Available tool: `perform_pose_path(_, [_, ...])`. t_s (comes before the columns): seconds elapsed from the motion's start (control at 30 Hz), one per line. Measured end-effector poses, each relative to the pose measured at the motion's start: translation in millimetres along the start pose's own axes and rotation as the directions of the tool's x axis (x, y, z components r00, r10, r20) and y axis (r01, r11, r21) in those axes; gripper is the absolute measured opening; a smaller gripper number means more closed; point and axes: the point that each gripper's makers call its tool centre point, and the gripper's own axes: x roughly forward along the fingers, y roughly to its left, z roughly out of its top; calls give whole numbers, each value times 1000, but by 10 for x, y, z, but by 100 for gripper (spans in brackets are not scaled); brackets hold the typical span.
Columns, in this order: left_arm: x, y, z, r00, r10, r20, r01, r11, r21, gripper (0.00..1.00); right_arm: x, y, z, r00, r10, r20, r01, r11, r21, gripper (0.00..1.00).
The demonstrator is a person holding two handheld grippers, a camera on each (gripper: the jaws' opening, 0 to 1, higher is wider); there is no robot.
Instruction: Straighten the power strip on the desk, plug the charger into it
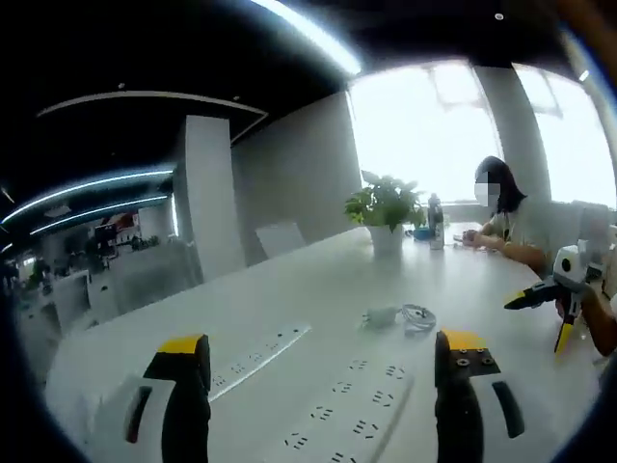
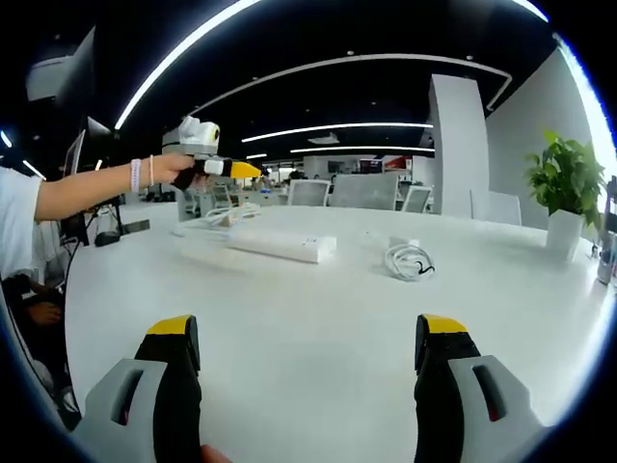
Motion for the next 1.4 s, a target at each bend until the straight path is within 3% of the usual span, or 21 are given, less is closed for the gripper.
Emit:
perform_pose_path(0.27, [-183, 46, 147, 991, 102, 85, -103, 995, 6, 99, -24, 9, 17, 1000, 5, 3, -5, 1000, -9, 92])
perform_pose_path(0.6, [-542, 78, 361, 958, 216, 187, -222, 975, 10, 99, -30, -39, 33, 1000, 12, -5, -13, 1000, -23, 92])
perform_pose_path(0.83, [-719, 97, 358, 946, 251, 207, -255, 967, -9, 99, -35, -27, -7, 1000, 20, -14, -20, 1000, -22, 92])
perform_pose_path(1.03, [-848, 130, 260, 937, 287, 201, -286, 958, -36, 99, -34, -40, 8, 1000, 16, -8, -16, 1000, -16, 92])
perform_pose_path(1.4, [-1154, -26, 92, 917, 340, 210, -335, 940, -62, 99, -14, -29, -3, 1000, 22, -8, -23, 1000, -13, 92])
